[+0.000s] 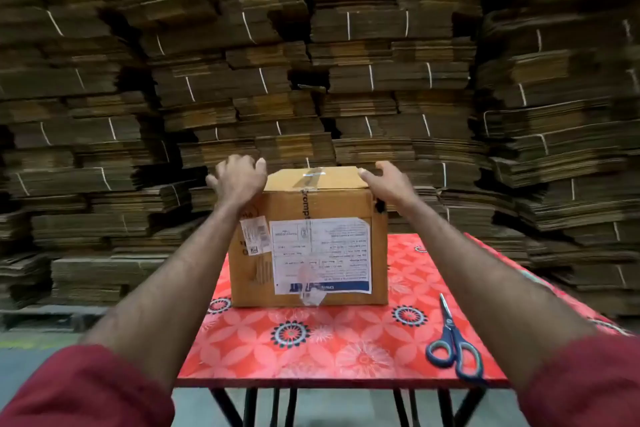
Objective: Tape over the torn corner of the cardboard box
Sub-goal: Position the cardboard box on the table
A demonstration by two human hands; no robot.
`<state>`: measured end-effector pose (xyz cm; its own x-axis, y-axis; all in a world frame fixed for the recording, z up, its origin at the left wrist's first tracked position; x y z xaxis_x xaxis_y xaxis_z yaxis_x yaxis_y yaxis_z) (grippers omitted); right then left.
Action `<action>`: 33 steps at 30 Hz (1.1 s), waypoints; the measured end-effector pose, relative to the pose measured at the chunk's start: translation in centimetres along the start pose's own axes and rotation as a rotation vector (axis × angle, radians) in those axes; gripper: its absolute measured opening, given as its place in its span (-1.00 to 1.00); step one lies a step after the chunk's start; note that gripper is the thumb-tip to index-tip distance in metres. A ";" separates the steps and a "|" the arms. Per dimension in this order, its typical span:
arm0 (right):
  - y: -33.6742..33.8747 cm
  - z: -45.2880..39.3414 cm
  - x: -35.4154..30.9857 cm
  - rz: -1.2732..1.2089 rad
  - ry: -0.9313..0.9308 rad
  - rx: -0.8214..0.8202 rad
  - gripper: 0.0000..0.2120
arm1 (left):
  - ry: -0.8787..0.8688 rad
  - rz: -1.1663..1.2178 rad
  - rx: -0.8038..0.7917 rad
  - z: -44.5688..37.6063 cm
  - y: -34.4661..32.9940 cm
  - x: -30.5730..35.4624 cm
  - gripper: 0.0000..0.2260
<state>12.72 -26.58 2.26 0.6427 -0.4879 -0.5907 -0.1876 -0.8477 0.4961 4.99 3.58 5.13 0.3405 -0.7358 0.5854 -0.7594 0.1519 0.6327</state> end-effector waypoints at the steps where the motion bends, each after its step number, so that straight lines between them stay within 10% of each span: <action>1: -0.2 0.5 0.6 -0.085 -0.030 0.014 -0.38 | 0.061 -0.021 -0.025 0.0 -0.3 -0.9 -0.51; 10: -3.7 2.0 3.0 -0.620 -0.267 -0.005 -0.85 | 0.162 0.042 -0.109 0.4 -2.5 -3.7 -0.46; 33: -0.4 8.9 -0.7 -0.651 -0.263 0.108 -0.70 | 0.080 0.126 0.068 7.8 4.1 -5.5 -0.45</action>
<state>5.73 -27.78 -3.16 0.4517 0.1022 -0.8863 0.0920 -0.9935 -0.0676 -4.32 3.09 0.50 0.2814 -0.6586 0.6979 -0.8334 0.1928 0.5179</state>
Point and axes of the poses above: each hand's wrist, its own z-axis away from the middle knuckle, its own y-axis out of the back of the hand, x = y × z, the point moved 8 cm from there along -z, towards the middle knuckle, and after that the axes turned 15 degrees about y, right-handed, at the moved point
